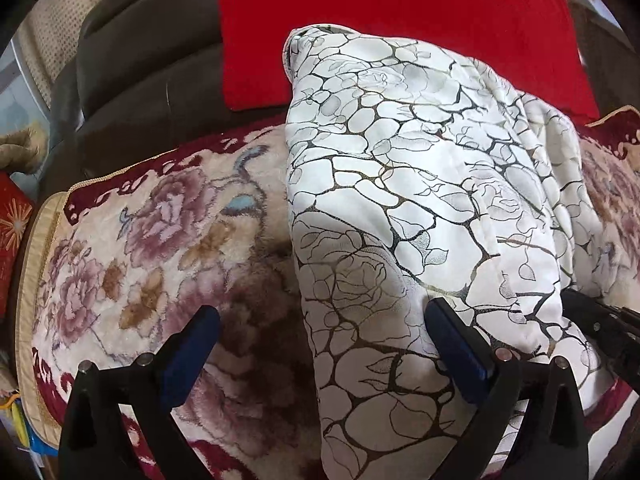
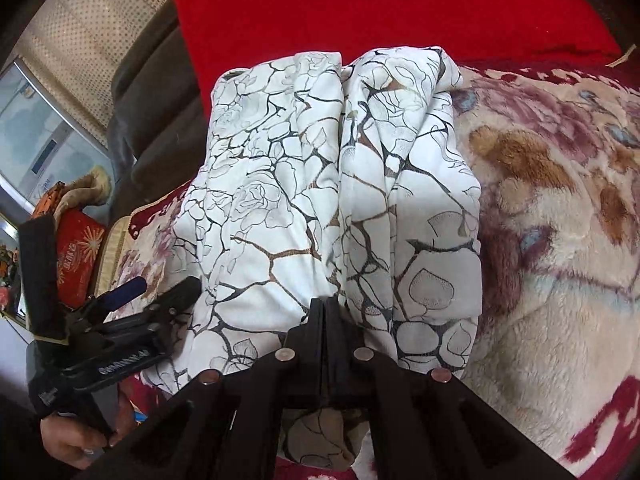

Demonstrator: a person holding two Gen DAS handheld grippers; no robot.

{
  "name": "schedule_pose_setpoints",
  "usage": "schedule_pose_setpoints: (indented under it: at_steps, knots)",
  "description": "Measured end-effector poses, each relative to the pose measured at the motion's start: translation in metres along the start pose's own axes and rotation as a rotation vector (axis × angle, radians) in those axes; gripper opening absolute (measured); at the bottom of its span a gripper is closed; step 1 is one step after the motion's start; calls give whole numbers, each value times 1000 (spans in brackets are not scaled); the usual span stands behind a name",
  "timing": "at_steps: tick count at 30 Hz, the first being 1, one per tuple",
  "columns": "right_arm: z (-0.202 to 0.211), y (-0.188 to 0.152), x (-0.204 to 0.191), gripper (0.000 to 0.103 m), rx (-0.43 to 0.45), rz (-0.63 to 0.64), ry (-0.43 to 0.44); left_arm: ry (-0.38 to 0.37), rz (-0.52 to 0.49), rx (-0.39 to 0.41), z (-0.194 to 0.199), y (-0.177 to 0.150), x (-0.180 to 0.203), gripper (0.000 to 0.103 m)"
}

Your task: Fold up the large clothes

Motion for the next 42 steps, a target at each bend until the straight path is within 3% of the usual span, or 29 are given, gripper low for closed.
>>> schedule_pose_setpoints:
  at_steps: [6,10,13,17,20,26,29,32,35,38,40,42]
  knots:
    - [3,4,-2,2,14,-10,-1,-24,25,-27,6,2,-2,103]
    - [20,2,-4,2,3,-51,85,-52,35,-18,30,1,-12,102]
    - [39,6,-5,7,28,-67,138,-8,39,39,50,5,-26,102]
    - [65,33,1,9,123,-82,136,62,51,90,62,10,-45,102]
    - [68,57,14,9,161,-110,105,49,64,80,56,12,-54,102]
    - [65,111,53,9,215,-272,142,-7,74,28,24,11,-57,102]
    - [58,136,57,9,241,-274,185,5,34,59,18,13,-48,102]
    - [27,154,62,9,180,-292,177,-1,15,50,14,15,-46,102]
    - [-40,148,75,2,-19,-331,145,2,7,38,11,16,-42,102]
    - [-40,150,79,1,0,-353,186,21,-12,43,14,16,-39,102]
    - [-30,150,80,5,-9,-350,148,27,-20,48,15,16,-38,101]
    - [-8,152,72,9,36,-326,124,29,-20,51,16,16,-39,101]
Point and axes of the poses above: each gripper's, at about its wrist camera, not at the fingertips, and z roughly against the way its jaws point, x to its right, y to its top, the point moved 10 cm from there along -z, roughly the way its jaws point, and after that the axes turned 12 degrees about -x, right-handed, at the moved point
